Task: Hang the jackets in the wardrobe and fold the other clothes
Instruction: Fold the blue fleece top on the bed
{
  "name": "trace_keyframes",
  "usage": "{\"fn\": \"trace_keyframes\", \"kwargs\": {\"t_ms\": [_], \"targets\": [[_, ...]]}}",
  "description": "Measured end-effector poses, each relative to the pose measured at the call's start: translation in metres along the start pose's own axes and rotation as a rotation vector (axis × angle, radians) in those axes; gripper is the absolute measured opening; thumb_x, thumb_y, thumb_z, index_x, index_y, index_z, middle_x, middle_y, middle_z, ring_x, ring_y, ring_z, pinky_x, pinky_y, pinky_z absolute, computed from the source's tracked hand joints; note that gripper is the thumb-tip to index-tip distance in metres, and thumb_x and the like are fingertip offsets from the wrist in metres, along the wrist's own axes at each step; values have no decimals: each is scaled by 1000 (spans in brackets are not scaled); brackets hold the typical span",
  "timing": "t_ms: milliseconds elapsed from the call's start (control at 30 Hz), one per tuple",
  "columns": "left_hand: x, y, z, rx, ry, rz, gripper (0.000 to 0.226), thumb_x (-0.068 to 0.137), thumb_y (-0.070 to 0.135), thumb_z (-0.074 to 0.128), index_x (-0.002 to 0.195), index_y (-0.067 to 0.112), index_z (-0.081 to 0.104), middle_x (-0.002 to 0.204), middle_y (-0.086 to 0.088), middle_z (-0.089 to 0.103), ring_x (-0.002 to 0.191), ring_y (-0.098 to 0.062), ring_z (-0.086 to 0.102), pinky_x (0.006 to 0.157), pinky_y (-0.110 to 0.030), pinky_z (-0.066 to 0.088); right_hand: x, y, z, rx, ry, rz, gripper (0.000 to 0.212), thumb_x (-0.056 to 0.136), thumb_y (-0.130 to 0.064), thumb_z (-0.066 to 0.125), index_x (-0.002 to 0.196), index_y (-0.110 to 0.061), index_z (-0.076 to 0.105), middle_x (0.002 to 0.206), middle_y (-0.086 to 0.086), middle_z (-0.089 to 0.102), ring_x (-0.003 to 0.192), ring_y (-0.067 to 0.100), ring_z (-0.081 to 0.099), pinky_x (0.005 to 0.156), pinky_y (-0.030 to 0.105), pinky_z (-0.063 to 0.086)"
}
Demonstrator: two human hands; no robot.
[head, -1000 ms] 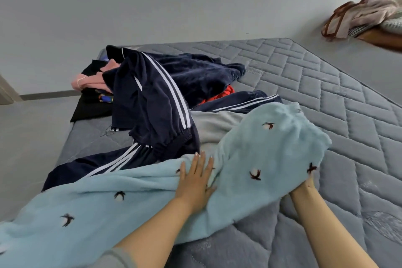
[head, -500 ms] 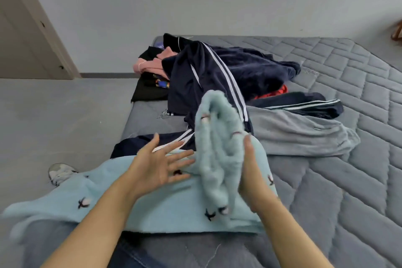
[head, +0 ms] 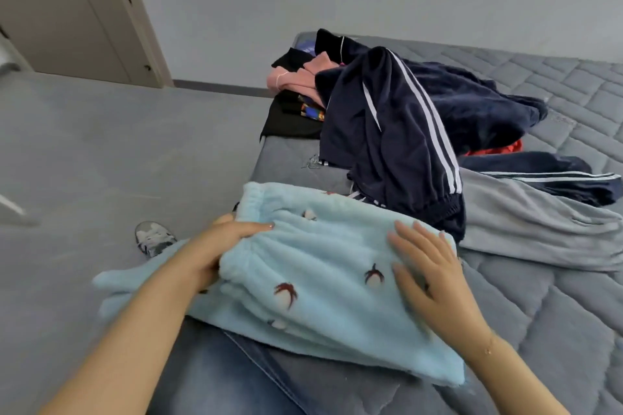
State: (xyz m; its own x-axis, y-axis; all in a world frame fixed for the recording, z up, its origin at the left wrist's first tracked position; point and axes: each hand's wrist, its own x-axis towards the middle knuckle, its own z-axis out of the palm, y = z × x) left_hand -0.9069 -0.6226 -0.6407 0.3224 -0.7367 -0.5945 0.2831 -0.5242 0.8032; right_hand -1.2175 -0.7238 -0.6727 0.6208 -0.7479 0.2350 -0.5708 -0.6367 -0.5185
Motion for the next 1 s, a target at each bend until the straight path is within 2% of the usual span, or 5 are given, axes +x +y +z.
{"fn": "trace_keyframes", "kwargs": {"t_ms": [200,400,567,767,1000], "targets": [[-7,12,-148,115,120,-57,50,75,27,71,119,5,64,111,-16,71,102,-31,69,82,-40,56,37,-28,52,-244,-315,-84,65,95,-64,27,153,-39,9,161,-16,1,150,11,-4,122,40,-7],[22,-31,-199,114,364,-8,24,92,21,65,114,11,65,115,-16,68,89,-25,66,67,-31,56,70,-51,107,-387,-366,-98,68,92,-68,6,151,-40,-10,162,-14,-4,150,12,-8,119,37,-17],[38,-46,-190,313,477,144,21,92,12,64,113,9,66,111,-14,68,98,-26,62,90,-37,50,78,-53,116,-427,-404,-76,74,86,-73,-5,152,-41,-12,163,-11,1,150,16,-5,120,41,-12],[28,-18,-233,287,565,270,10,90,16,67,99,20,69,92,-2,71,76,-16,64,67,-28,50,93,-72,115,-307,-377,-169,67,95,-66,12,154,-37,6,162,-11,8,150,11,-1,120,32,-13],[47,-97,-238,119,353,-385,48,90,54,59,116,15,65,115,-11,70,98,-24,64,90,-39,51,111,-91,150,-450,-466,-295,64,101,-52,24,156,-21,13,163,-4,11,151,14,2,121,37,-12]]}}
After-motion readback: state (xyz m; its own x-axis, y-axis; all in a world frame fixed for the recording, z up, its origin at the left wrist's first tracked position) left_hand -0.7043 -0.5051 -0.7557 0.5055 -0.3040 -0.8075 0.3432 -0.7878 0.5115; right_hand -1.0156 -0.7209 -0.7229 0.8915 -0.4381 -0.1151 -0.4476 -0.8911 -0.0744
